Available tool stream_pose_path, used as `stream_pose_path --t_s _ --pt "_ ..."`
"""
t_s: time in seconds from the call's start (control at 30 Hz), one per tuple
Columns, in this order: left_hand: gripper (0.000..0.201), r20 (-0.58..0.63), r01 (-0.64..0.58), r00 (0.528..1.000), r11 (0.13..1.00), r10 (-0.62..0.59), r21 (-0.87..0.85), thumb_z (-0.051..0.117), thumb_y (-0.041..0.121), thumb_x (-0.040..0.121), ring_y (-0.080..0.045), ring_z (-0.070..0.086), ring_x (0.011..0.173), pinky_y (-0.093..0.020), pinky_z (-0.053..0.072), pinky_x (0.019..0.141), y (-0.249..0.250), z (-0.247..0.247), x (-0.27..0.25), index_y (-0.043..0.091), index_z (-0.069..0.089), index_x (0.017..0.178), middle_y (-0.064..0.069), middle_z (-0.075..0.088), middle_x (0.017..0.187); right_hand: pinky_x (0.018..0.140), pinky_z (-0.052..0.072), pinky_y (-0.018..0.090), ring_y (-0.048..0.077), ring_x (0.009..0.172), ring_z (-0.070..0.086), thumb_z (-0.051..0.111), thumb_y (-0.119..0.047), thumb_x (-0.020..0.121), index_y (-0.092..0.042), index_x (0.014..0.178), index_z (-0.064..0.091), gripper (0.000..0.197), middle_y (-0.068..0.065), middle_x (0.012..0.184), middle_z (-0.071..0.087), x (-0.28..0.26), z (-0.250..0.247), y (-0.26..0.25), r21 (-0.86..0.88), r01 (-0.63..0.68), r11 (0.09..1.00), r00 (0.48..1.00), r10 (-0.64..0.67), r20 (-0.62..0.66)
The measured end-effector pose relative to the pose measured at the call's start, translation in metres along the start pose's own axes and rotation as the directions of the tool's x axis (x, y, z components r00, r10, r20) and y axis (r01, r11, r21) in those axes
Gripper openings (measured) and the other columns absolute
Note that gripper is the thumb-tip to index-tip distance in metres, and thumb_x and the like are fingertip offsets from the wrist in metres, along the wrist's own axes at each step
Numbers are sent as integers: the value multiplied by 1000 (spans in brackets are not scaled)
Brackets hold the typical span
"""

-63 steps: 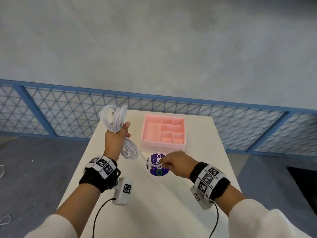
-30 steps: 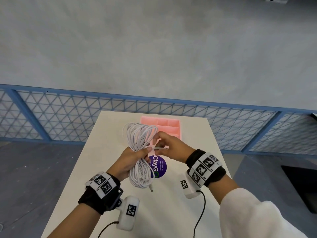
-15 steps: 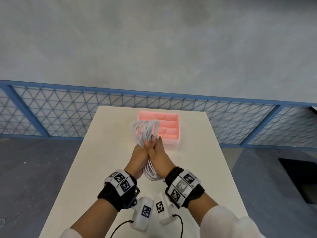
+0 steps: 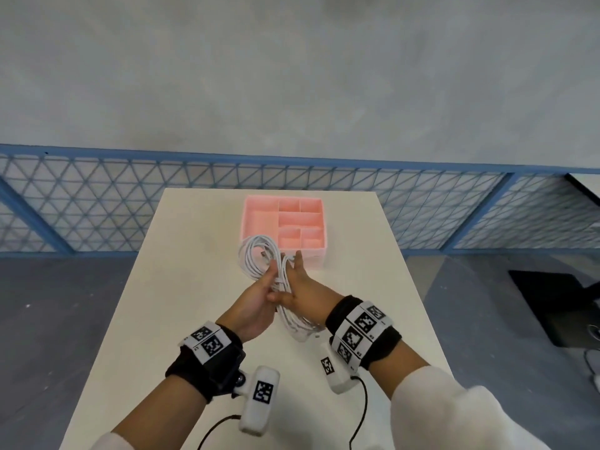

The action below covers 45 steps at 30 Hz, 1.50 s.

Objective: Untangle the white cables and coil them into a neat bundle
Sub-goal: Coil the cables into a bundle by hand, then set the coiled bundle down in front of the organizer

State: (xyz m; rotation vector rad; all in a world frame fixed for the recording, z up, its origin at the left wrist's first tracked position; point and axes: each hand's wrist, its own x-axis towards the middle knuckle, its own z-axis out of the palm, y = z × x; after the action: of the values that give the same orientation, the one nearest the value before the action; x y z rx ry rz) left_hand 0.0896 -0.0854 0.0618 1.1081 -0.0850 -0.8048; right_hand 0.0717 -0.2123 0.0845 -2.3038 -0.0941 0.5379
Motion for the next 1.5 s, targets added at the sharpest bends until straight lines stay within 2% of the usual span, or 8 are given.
stream_pose_path --t_s 0.13,0.3,0.57,0.73,0.83,1.13,1.33,1.5 --pt "70 -33 36 999 985 -30 170 29 64 81 -12 49 126 -26 38 98 -9 3 14 26 41 138 2 53 138 94 47 48 42 116 52 47 -38 91 -28 145 1 72 20 154 -16 5 2 18 -241 -123 963 992 114 -51" --pt "67 -53 95 995 974 -86 205 25 61 88 -17 49 125 -28 40 101 -21 3 47 18 46 135 -4 56 134 89 45 42 37 88 63 43 -27 90 -22 138 21 54 15 104 67 9 20 39 -65 -143 988 948 118 -296" --pt "45 138 195 938 815 -317 546 62 37 83 -5 53 111 -25 37 99 -31 -39 94 18 54 124 10 60 120 87 34 39 35 91 56 48 -23 86 -5 115 44 35 18 98 62 39 0 89 -361 -261 895 934 141 -327" --pt "25 -270 412 897 884 -350 223 37 3 93 -8 67 75 -29 44 73 -32 -100 132 19 56 97 11 75 75 89 33 41 36 91 54 47 -23 87 -2 113 43 33 20 101 58 48 -18 118 -296 -360 885 898 242 -368" --pt "19 -439 365 838 931 -324 10 41 12 94 -17 57 80 -37 40 87 -39 -97 158 17 55 82 -3 69 81 88 33 41 36 91 53 48 -20 86 -2 112 44 32 21 100 58 51 -23 128 -231 -359 904 890 257 -376" --pt "32 -408 279 853 944 -327 -175 45 31 95 -23 52 117 -45 42 96 -73 -82 193 14 50 122 -2 60 107 87 32 40 36 89 50 50 -18 82 -4 106 46 28 18 94 57 72 -38 127 -161 -320 933 883 233 -407" --pt "43 -423 249 860 959 -284 -138 40 44 94 -19 61 94 -34 51 84 -111 -57 157 10 52 118 -4 59 113 84 29 41 34 93 47 54 -15 78 -2 110 48 35 15 84 56 102 -42 90 -380 -115 918 929 -35 -367" --pt "43 -354 281 882 951 -310 -133 59 59 76 -3 59 54 -19 48 55 -130 -53 118 18 52 81 13 57 57 88 31 44 32 101 46 53 -15 81 -7 115 45 35 16 100 62 144 -14 63 -579 93 810 972 -201 -125"
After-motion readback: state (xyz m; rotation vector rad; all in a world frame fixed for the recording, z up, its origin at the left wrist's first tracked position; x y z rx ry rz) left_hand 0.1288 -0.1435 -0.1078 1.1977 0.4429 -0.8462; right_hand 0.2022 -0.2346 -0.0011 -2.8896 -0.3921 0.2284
